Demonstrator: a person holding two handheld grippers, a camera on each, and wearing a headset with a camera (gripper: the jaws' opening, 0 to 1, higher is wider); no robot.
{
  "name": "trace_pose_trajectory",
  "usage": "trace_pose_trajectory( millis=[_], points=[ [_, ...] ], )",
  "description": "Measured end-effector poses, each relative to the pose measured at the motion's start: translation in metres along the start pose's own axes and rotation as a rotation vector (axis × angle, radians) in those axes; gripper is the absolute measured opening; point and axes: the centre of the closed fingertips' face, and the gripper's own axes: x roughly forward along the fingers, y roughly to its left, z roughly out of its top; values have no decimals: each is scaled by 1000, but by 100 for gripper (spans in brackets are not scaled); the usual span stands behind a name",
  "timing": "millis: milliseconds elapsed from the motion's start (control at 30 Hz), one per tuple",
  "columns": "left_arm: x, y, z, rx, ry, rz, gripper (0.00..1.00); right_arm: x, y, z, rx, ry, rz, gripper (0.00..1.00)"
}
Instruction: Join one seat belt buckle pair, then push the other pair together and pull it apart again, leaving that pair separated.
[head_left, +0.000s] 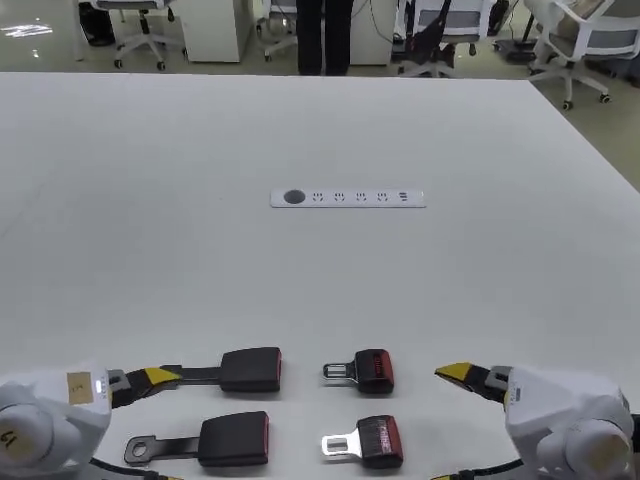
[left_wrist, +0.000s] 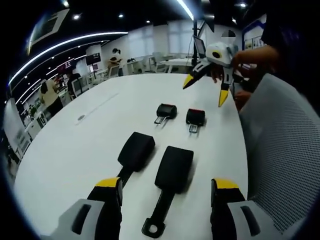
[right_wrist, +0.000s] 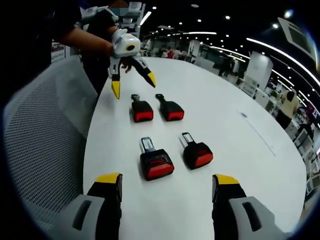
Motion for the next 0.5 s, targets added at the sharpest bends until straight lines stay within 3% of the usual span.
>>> trace_pose_trajectory(
  millis=[367,500],
  points=[
    [16,0,5,71,63,-72,62,10,-2,-5,-59,33,46,62],
    [23,1,1,99,93,-109,57,17,0,-5,-85,43,76,57]
  ],
)
